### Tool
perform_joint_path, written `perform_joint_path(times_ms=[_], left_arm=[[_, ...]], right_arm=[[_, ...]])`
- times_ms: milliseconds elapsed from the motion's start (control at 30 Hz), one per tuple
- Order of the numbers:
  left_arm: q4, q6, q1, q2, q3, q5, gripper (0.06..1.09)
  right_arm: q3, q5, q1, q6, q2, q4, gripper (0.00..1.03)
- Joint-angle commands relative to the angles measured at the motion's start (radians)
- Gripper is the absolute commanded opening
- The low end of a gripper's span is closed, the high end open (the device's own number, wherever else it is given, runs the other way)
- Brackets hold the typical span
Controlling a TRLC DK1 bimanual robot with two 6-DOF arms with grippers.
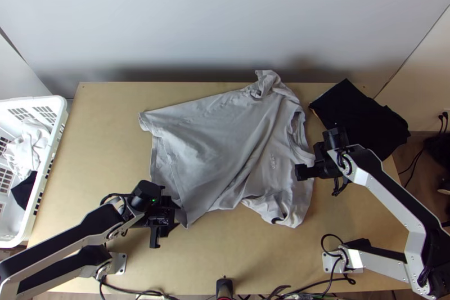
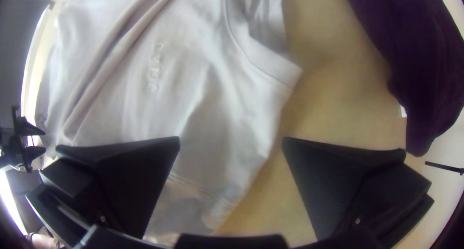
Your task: Fold the t-shirt
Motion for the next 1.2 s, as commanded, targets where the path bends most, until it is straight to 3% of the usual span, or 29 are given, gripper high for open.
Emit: perform_joint_path(times_ms=[0,167,367,467,767,1167], left_arm=[[0.098,0.006,0.090,0.012,-0.038,0.071,0.10],[0.054,0.005,0.199,0.026,-0.016,0.140,0.09],[-0.190,-0.015,0.349,-0.031,0.051,0.297,0.09],[-0.296,0.017,0.385,-0.138,0.048,0.317,0.09],[-0.633,0.206,0.701,-0.140,0.153,0.461,0.09],[-0.943,0.417,0.820,-0.135,0.189,0.487,0.09]], right_arm=[[0.003,0.000,-0.004,0.004,0.008,0.009,0.98],[0.014,0.000,-0.009,0.002,0.020,0.013,0.98],[0.014,0.000,-0.013,0.002,0.038,0.018,0.98],[0.014,0.000,-0.013,0.002,0.047,0.024,0.98],[0.007,0.002,-0.003,0.002,0.077,0.050,0.98],[0.025,0.005,0.005,-0.005,0.083,0.059,0.98]])
